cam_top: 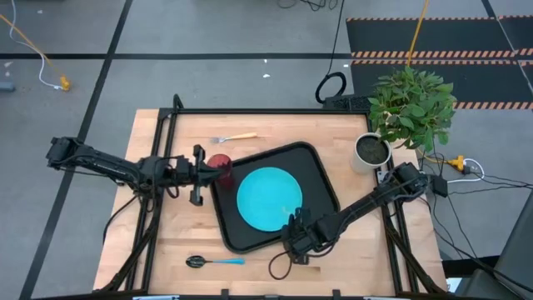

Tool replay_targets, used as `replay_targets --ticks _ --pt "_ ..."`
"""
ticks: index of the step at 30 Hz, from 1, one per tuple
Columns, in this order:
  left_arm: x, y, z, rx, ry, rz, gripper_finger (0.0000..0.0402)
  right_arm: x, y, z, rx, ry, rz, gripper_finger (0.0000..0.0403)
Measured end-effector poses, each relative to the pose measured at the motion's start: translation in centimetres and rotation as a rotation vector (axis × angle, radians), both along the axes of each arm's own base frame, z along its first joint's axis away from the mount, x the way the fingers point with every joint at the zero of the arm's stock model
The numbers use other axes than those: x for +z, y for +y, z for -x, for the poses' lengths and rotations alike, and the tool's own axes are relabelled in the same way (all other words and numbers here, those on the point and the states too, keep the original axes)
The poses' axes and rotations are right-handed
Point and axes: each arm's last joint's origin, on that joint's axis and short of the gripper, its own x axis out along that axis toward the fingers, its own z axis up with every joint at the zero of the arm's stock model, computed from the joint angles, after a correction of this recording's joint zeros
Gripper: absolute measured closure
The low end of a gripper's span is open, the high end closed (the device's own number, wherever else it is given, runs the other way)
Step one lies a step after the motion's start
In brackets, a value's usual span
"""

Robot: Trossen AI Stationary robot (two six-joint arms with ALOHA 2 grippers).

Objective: Pick and place plate/cup/fork/spoon on tray
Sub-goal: Adjust the black serving tray

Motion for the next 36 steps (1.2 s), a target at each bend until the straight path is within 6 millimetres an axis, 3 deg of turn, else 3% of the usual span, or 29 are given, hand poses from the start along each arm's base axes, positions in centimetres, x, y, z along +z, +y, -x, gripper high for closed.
replay_targets --ticks 13,20,29,36 --pt "0.4 -0.4 0.4 -0.028 -0.024 0.004 0.0398 0.0 -0.6 -0.5 -0.262 -0.02 -0.12 0.0377" --pt "0.4 -0.4 0.4 -0.027 -0.029 0.005 0.0398 0.1 -0.3 -1.0 -0.319 -0.06 -0.174 0.0377" --pt "0.5 -0.4 0.4 -0.027 -0.036 0.006 0.0398 -1.4 0.0 -0.9 -0.374 0.005 -0.19 0.038" --pt "0.5 -0.4 0.4 -0.027 -0.037 0.005 0.0398 -0.7 -0.2 -0.7 -0.377 -0.006 -0.184 0.04"
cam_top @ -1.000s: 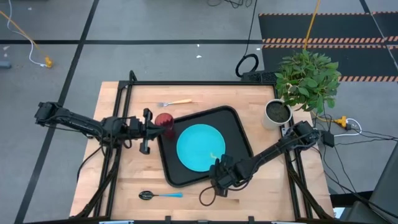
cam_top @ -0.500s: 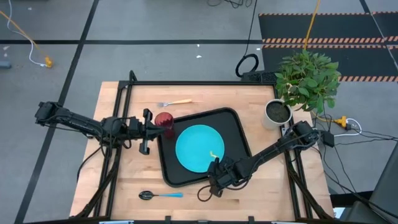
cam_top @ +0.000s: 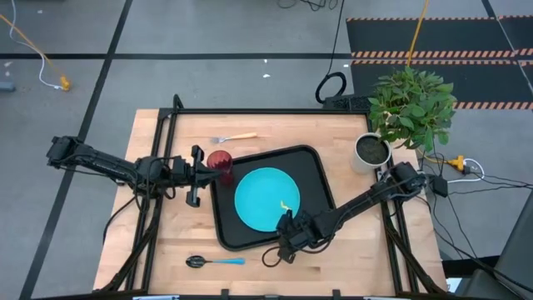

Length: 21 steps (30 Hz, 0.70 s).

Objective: Pick and place plate/cup/fork/spoon on tray
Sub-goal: Adjust the black serving tray

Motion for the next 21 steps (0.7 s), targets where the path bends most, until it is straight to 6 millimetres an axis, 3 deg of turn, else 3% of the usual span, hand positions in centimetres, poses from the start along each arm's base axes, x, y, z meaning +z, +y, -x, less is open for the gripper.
replay_targets --ticks 8,14,21 --pt "0.0 0.0 0.0 0.003 0.001 -0.01 0.0398 3.5 -0.5 1.5 0.206 -0.009 0.026 0.0386" --pt "0.0 0.0 0.0 0.003 0.002 -0.012 0.0398 5.9 -1.7 4.0 0.267 0.109 0.072 0.0356" --pt "-0.1 0.0 0.0 0.01 0.006 -0.036 0.0398 8.3 -1.2 5.0 0.412 0.008 -0.001 0.0342"
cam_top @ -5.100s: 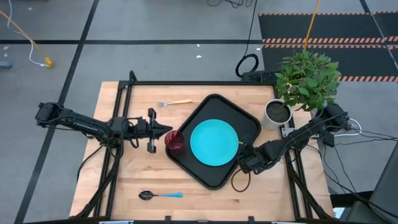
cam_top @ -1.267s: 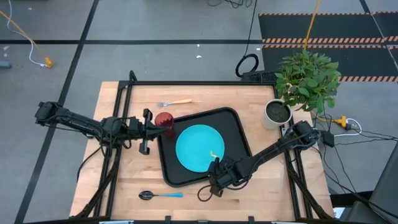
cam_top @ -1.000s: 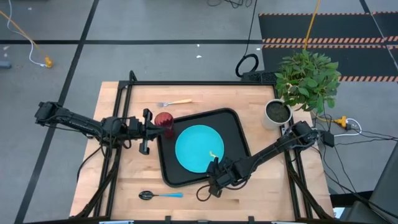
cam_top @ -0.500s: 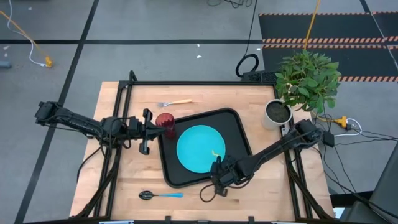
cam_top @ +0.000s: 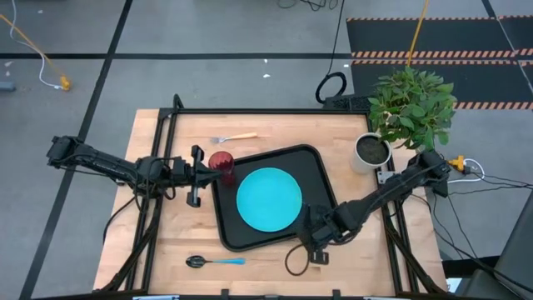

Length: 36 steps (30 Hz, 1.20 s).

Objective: Pick and place plate/cup/fork/spoon on tray
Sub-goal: Adjust the black serving tray

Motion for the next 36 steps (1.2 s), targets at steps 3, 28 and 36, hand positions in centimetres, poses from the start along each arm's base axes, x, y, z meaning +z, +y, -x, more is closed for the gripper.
replay_targets --ticks 3,28,36 --pt "0.0 0.0 0.0 0.0 0.0 -0.004 0.0398 0.2 0.1 -0.2 0.123 -0.13 -0.008 0.0342" --pt "0.0 -0.3 0.0 -0.077 -0.003 -0.047 0.0387 -6.3 3.3 0.3 0.183 0.097 0.382 0.0305" --pt "0.0 -0.4 0.0 -0.09 -0.001 -0.026 0.0387 -7.5 3.2 0.2 0.157 0.107 0.502 0.0225"
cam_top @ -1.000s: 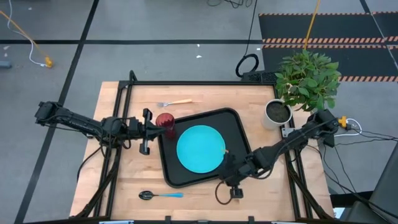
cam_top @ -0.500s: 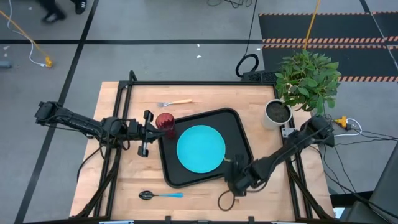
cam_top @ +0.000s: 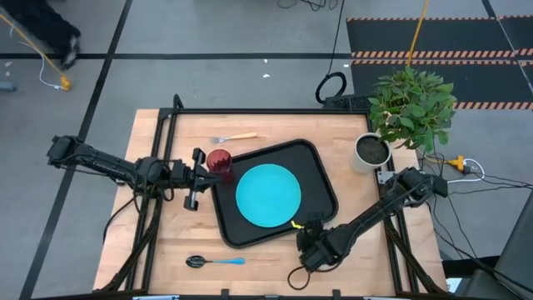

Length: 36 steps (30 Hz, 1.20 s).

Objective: Pick and place plate/cup/fork/spoon on tray
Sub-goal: Adjust the black serving tray

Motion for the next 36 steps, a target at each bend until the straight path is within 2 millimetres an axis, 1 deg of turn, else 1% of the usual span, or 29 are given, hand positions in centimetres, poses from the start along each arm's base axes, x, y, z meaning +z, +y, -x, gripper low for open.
replay_targets --ticks 5,9,11,18,23,26,33,36 --pt "0.0 -0.2 0.0 -0.012 0.0 -0.003 0.0387 0.6 -0.6 -0.1 -0.015 -0.005 -0.009 0.0209" --pt "0.0 -0.3 0.1 -0.016 0.0 -0.007 0.0387 1.7 -0.8 0.1 -0.006 -0.03 -0.007 0.0212" --pt "0.0 -0.3 0.1 -0.015 -0.001 -0.01 0.0387 1.8 -1.0 0.2 -0.011 -0.026 0.013 0.0217" --pt "0.0 -0.3 0.0 -0.015 0.004 -0.011 0.0387 -0.5 -1.9 0.6 -0.008 -0.024 0.008 0.0229" --pt "-0.2 -0.3 0.0 -0.007 0.021 -0.017 0.0387 -0.8 -2.5 0.3 0.009 -0.019 0.008 0.0233" --pt "-0.2 -0.3 0.0 -0.003 0.021 -0.027 0.0387 -0.8 -2.8 0.1 -0.001 0.006 -0.035 0.0251" --pt "-0.3 -0.3 0.0 -0.003 0.027 -0.029 0.0387 -0.8 -2.9 -0.2 -0.086 0.033 -0.184 0.0336" --pt "-0.3 -0.3 0.0 -0.003 0.026 -0.029 0.0387 -0.7 -2.7 -0.2 -0.106 0.028 -0.212 0.0361"
